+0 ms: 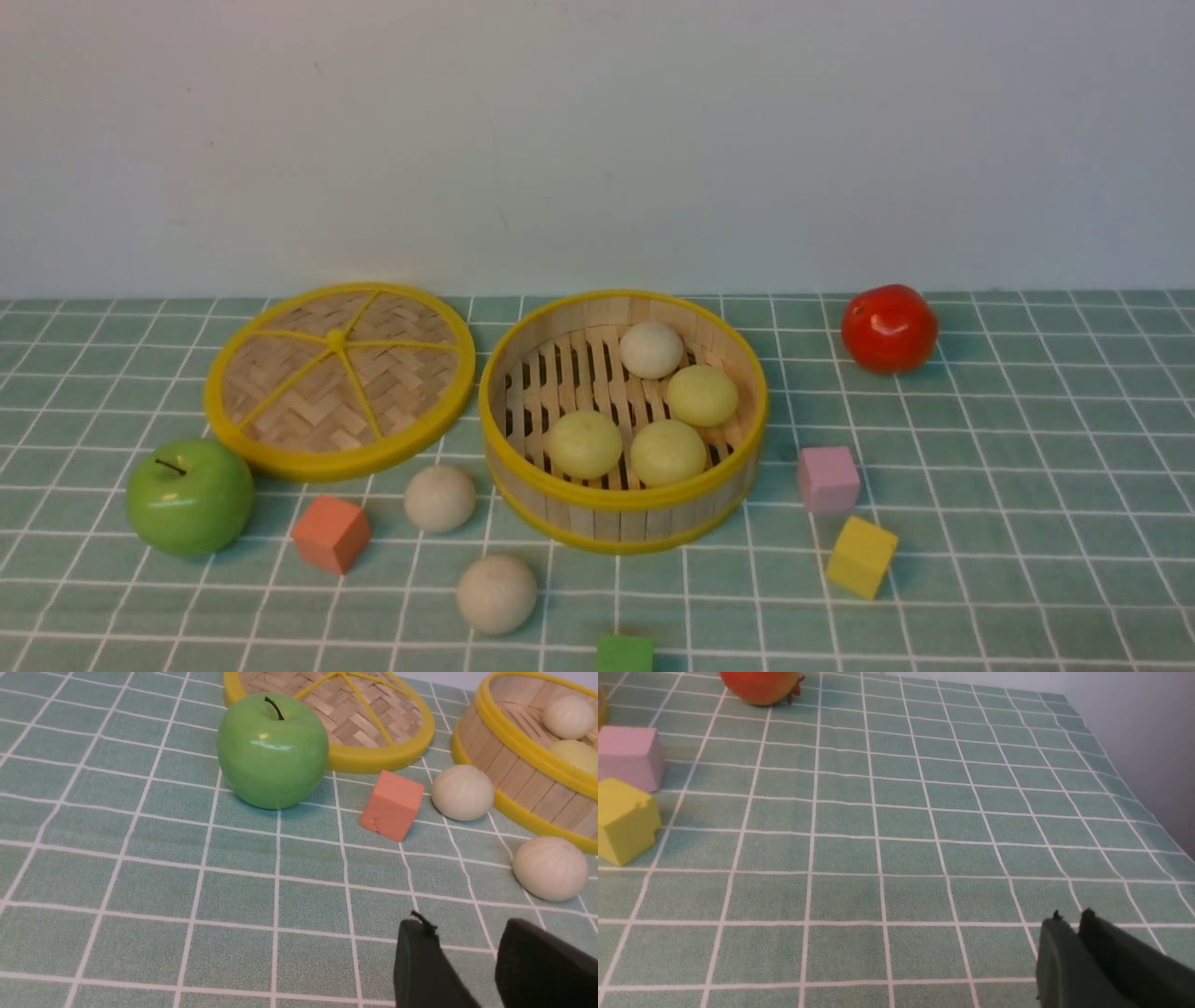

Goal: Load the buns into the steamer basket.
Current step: Use the left arm to grab a steamed stuffed bun

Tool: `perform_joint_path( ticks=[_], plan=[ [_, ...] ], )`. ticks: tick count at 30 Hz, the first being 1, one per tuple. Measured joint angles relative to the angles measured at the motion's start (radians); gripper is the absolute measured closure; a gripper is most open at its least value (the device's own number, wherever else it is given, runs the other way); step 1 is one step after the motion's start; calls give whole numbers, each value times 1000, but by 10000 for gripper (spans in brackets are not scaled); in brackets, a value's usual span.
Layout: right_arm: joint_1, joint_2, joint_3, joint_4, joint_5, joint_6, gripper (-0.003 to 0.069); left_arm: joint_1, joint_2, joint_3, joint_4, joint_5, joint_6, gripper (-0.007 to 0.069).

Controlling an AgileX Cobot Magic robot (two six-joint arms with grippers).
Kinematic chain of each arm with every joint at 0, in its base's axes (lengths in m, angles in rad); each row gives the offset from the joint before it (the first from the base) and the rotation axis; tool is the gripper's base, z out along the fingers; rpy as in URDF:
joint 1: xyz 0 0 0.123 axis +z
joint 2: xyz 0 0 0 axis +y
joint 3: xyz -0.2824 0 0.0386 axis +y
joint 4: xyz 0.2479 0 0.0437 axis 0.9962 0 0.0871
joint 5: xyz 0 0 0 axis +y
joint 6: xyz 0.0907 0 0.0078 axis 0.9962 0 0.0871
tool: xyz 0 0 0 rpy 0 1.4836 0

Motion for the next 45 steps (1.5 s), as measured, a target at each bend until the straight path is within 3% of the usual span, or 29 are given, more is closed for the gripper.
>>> perform_joint_path(
  ticks=[45],
  plan=[
    [0,0,0,2,0,-1,549,0,0,0,0,0,0,386]
  ],
)
